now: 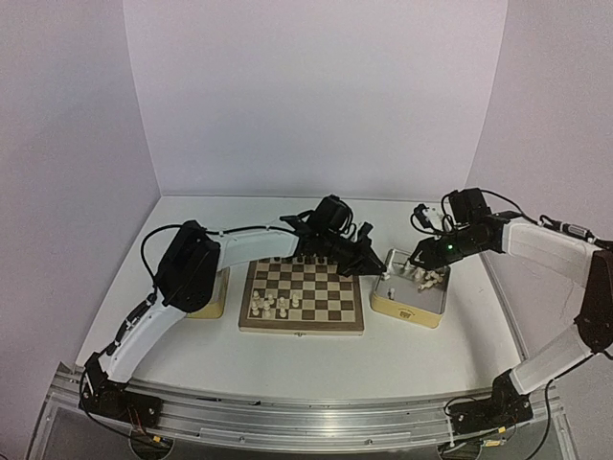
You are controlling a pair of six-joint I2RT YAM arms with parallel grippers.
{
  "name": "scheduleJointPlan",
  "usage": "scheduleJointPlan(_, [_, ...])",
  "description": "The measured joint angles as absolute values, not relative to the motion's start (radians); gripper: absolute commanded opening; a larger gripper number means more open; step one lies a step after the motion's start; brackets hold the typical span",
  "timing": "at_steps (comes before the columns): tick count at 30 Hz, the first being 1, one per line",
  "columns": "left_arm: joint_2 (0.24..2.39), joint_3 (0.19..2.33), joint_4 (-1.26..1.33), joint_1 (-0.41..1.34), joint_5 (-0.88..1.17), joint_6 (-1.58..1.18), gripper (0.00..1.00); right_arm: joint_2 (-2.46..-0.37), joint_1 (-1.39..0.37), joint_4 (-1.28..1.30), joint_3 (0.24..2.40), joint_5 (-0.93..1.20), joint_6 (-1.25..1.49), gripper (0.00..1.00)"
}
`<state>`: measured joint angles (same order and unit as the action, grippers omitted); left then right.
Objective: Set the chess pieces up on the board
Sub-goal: Adjust the chess piece, then place the chess piece on the chessboard.
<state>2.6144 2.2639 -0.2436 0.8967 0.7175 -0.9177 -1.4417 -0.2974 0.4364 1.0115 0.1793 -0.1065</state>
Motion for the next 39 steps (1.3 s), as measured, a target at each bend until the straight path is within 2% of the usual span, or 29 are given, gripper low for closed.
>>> scheduleJointPlan(7, [2.402,2.168,-0.386,0.898,0.585,-0.755,0.00,-1.395,-0.297,0.435,1.011,0.109,-0.047,0.33])
scheduleJointPlan(19, [2.044,1.752,-0.554,0.952,0.192,-0.587,0.00,-1.488,-0.297,0.435,1.079,0.108,0.064,0.32])
scheduleJointPlan(28, [1.974,1.605,-0.567,1.061,-0.053,-0.573,0.00,-1.557,-0.297,0.435,1.130,0.135,0.103,0.31])
scheduleJointPlan(39, [1.914,1.371,-0.479,1.090,-0.193,-0.580,0.00,-1.558,-0.297,0.435,1.139,0.149,0.105,0.31])
